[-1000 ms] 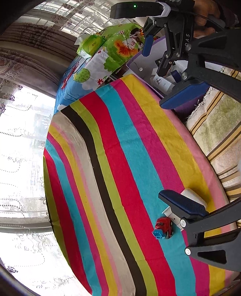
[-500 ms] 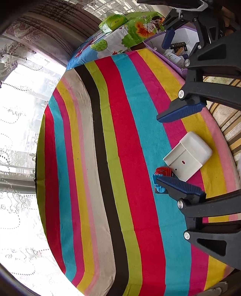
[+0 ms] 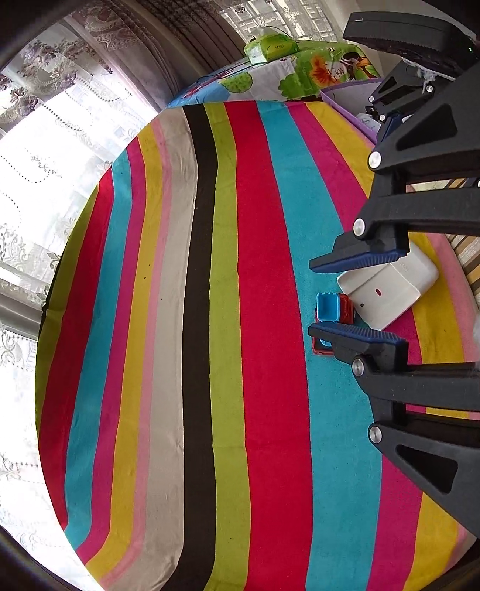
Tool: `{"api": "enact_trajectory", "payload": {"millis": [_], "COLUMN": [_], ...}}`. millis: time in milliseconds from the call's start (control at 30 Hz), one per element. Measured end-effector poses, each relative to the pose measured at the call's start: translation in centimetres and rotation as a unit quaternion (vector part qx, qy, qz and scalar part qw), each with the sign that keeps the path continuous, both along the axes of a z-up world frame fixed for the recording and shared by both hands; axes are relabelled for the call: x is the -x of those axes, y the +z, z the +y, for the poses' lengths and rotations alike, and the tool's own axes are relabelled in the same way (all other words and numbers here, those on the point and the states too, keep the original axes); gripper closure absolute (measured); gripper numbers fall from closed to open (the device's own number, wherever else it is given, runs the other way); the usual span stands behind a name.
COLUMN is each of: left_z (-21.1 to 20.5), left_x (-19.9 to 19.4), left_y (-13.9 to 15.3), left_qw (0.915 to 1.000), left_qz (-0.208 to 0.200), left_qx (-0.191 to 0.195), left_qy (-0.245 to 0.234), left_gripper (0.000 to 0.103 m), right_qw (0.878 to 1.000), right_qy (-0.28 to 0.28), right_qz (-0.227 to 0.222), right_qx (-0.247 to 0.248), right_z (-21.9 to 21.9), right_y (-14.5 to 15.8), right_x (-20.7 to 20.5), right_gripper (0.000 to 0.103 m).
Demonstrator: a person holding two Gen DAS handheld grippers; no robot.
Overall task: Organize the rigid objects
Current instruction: 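Grasp the red toy truck with the left gripper while the right grasps the white plastic holder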
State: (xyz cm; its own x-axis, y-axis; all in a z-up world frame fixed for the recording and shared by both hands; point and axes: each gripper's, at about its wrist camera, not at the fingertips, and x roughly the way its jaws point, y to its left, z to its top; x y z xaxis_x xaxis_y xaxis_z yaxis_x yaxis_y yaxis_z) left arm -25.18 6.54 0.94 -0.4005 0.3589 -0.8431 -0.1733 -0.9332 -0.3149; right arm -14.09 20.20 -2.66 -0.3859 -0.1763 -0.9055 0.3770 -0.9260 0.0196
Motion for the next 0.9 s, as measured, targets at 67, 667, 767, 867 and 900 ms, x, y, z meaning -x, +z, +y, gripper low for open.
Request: {"api": "enact_trajectory", "payload": {"millis": [67, 667, 767, 867, 900], "left_z": [0.4, 1.9, 2.1, 2.3, 2.3], "left_x": [0.1, 0.3, 0.1, -0.1, -0.2], "left_y": [-0.3, -3.9, -3.9, -3.9, -3.8], "left_qw": [0.9998, 0.9967, 0.9957, 0.9945, 0.9944], "left_qz": [0.002, 0.005, 0.013, 0.022, 0.023], "left_qx": [0.015, 0.055, 0.061, 0.068, 0.066], "left_qy": [-0.009, -0.06, -0.068, -0.077, -0.079], "left_gripper": [0.074, 0.072, 0.074, 0.076, 0.079], "right_qw": [1.0, 0.999, 0.999, 0.998, 0.998], "right_qy": [0.004, 0.016, 0.012, 0.01, 0.012], "right_qz": [-0.007, -0.03, -0.036, -0.048, -0.049], "right_qx": [-0.003, 0.017, 0.025, 0.033, 0.034], "right_z": [-0.9, -3.2, -3.2, -3.2, -3.2], "right_y": [-0.8, -3.7, -4.1, -4.6, -4.7], "right_x": [0.4, 2.5, 3.1, 3.4, 3.4], "right_gripper": [0.013, 0.013, 0.014, 0.014, 0.019]}}
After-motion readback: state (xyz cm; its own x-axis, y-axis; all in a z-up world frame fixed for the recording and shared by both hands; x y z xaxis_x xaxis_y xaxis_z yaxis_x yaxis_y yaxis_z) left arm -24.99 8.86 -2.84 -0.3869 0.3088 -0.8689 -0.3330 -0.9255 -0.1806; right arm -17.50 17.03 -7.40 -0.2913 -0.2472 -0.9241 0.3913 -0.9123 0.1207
